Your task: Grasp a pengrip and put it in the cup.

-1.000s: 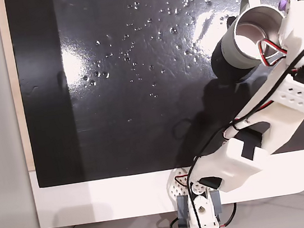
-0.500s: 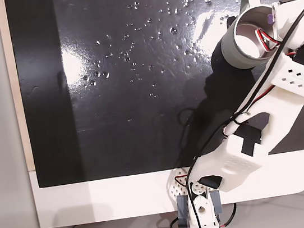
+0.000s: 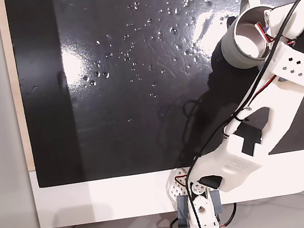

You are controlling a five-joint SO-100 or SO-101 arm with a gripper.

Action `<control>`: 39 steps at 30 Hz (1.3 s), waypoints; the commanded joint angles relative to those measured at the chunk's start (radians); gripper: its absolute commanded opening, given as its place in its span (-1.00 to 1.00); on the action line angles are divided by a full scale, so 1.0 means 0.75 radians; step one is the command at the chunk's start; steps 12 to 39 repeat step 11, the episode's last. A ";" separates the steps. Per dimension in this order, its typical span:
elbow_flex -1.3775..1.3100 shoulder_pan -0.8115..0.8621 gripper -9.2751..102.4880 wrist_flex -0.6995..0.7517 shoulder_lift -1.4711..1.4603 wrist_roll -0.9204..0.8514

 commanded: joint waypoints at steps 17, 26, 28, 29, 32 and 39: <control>-0.008 -0.043 -0.39 0.010 0.084 0.035; -0.008 -0.043 -0.39 0.010 0.084 0.035; -0.008 -0.043 -0.39 0.010 0.084 0.035; -0.008 -0.043 -0.39 0.010 0.084 0.035; -0.008 -0.043 -0.39 0.010 0.084 0.035; -0.008 -0.043 -0.39 0.010 0.084 0.035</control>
